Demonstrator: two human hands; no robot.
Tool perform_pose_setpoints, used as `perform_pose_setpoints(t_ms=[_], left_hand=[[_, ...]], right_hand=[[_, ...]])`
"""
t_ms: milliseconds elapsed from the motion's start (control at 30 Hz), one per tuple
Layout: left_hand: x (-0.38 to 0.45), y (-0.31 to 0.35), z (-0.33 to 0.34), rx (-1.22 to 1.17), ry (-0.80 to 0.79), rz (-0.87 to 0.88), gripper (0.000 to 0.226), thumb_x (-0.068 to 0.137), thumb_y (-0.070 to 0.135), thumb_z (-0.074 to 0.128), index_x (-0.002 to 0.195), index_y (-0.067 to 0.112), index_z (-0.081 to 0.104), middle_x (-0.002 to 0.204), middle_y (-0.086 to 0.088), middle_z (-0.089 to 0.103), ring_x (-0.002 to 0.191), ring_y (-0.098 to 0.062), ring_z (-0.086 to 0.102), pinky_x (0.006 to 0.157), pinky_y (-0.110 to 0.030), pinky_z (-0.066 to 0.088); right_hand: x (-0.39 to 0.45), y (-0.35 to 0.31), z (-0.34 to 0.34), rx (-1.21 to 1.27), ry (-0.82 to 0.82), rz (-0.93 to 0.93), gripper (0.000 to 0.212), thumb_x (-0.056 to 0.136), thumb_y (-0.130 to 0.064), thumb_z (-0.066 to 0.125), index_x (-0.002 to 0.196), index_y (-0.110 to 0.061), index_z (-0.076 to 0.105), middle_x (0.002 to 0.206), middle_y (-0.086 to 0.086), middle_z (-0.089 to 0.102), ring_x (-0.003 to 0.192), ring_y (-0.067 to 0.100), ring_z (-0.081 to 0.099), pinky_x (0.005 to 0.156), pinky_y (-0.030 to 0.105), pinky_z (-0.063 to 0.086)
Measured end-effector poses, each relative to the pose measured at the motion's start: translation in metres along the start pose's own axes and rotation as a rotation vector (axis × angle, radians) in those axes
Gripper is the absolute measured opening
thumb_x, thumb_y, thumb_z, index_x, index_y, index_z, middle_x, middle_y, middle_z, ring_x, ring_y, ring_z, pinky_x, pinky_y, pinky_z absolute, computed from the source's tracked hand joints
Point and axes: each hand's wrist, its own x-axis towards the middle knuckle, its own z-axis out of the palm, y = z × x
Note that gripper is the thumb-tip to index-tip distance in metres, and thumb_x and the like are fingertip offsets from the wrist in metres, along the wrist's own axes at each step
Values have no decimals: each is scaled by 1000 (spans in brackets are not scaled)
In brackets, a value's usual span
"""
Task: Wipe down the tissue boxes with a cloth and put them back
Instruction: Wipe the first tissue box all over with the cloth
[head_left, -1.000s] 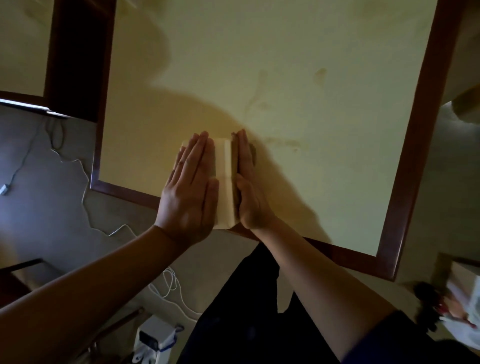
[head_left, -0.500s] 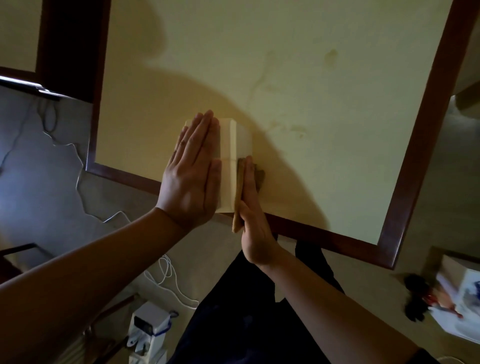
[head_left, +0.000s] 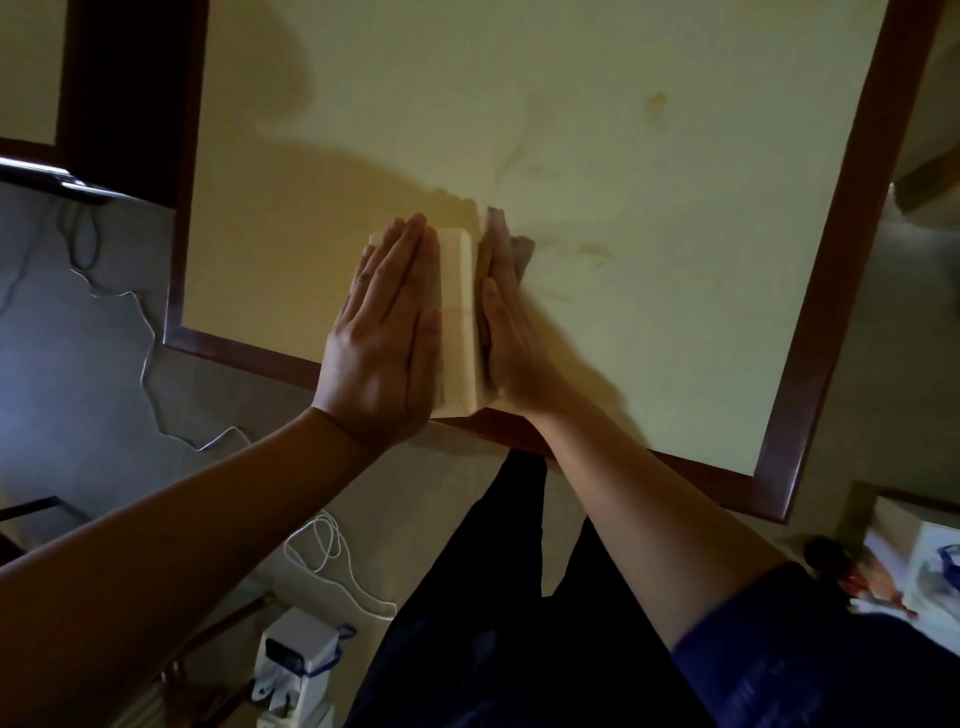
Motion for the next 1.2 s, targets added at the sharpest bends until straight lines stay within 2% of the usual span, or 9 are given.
perform_pose_setpoints(t_ms=[100, 200, 333, 433, 600, 767, 900, 967, 1200], left_hand=[[0, 0, 0, 6, 2, 1, 54, 107, 19, 33, 152, -9, 39, 161, -25, 36, 154, -35, 30, 124, -56, 28], [0, 0, 0, 6, 5, 5, 54, 106, 18, 33, 152, -9, 39, 161, -25, 36, 154, -35, 30, 124, -57, 28], [0, 0, 1, 10, 6, 8, 54, 106, 17, 35, 152, -10, 39, 161, -25, 36, 154, -35, 30, 123, -58, 28], [0, 0, 1, 18, 5, 11, 54, 105, 16, 36, 152, -10, 39, 161, -25, 35, 154, -35, 30, 123, -57, 28], [0, -1, 2, 39, 7, 23, 52, 103, 12, 37, 151, -10, 40, 161, -25, 36, 154, -35, 30, 123, -57, 29], [1, -1, 1, 24, 15, 24, 52, 103, 10, 38, 150, -11, 41, 160, -26, 37, 154, -35, 31, 124, -56, 28], [1, -1, 1, 18, 9, 15, 52, 104, 12, 37, 151, -10, 40, 161, -25, 37, 154, -35, 31, 123, -57, 29], [1, -1, 1, 19, 6, 13, 53, 103, 12, 37, 152, -9, 39, 161, -25, 36, 154, -35, 30, 124, -57, 28], [0, -2, 1, 21, -2, 10, 53, 104, 14, 36, 152, -9, 39, 162, -24, 35, 155, -35, 29, 125, -56, 26]], right_hand=[[-12, 5, 1, 34, -9, 74, 63, 114, -30, 20, 165, -2, -4, 176, 11, -8, 163, 18, -13, 133, 45, -2], [-35, 2, 3, 101, -24, 139, 62, 113, -26, 23, 167, -13, -5, 177, 1, -9, 161, 7, -13, 133, 39, -1], [-69, 7, 9, 216, -66, 168, 69, 112, -47, 27, 167, -22, -7, 177, -7, -9, 163, 13, -9, 131, 59, 7], [-81, 5, 12, 174, -57, 135, 78, 110, -58, 25, 168, -17, -7, 177, -5, -10, 163, 16, -11, 131, 61, 4], [-66, -17, 11, 72, -32, -48, 64, 110, -27, 24, 164, -11, -4, 176, 9, -10, 163, 24, -12, 131, 59, -1], [-32, -26, 8, -4, 4, -153, 64, 108, -25, 24, 162, 0, 0, 174, 23, -4, 163, 32, -7, 131, 60, -3], [-6, -17, 4, -41, 47, -137, 64, 109, -27, 21, 164, 3, 6, 175, 21, -1, 164, 28, -5, 132, 55, -3], [-1, -7, 3, -5, 60, -41, 64, 111, -32, 20, 165, -4, 4, 176, 15, -2, 164, 20, -7, 133, 49, -3], [-38, 7, 8, 113, 39, 97, 57, 113, -25, 26, 163, -22, -1, 176, -1, -3, 162, 10, -8, 132, 54, 3]])
